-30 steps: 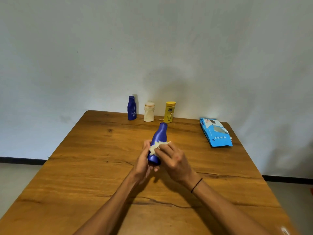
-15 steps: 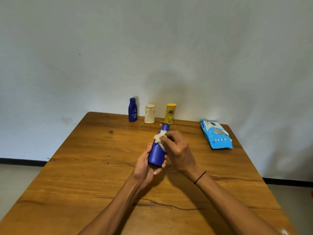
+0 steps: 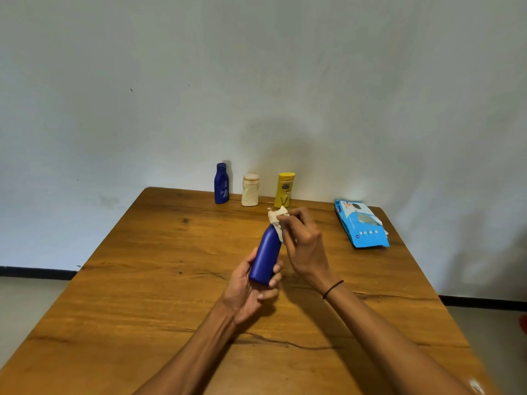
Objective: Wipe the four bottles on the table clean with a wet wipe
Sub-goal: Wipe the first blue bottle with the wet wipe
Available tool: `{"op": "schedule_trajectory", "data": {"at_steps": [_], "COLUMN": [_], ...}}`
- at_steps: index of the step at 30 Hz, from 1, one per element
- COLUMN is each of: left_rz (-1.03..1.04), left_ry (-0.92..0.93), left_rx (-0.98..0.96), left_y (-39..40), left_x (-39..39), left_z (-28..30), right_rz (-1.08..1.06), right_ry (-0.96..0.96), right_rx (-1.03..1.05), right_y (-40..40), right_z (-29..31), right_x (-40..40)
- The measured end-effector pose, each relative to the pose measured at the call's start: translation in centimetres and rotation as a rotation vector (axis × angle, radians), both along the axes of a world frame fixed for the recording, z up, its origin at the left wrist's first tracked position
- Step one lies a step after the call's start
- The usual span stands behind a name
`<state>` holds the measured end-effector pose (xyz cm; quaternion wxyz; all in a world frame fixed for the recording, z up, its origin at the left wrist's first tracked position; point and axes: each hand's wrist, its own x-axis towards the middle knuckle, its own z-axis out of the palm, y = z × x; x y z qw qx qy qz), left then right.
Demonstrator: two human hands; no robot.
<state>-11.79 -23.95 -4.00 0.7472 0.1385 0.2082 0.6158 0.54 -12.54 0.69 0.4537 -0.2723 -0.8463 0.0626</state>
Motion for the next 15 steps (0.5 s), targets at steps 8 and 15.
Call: {"op": "schedule_trajectory", "data": {"at_steps": [8, 15], "left_rz": [0.12, 0.09], "left_ry": [0.211, 0.586], "left_rx": [-0.172, 0.008], "left_y": [0.0, 0.1], "left_x": [0.0, -0.7], "left_z": [-0.6, 0.8], "right_rz": [0.31, 0.178], "right_ry": [-0.295, -0.228], "right_rx": [0.209, 0.146], "right_y": [-4.1, -1.7], "right_z": [-3.6, -1.7], "right_x": [1.7, 2.2]}}
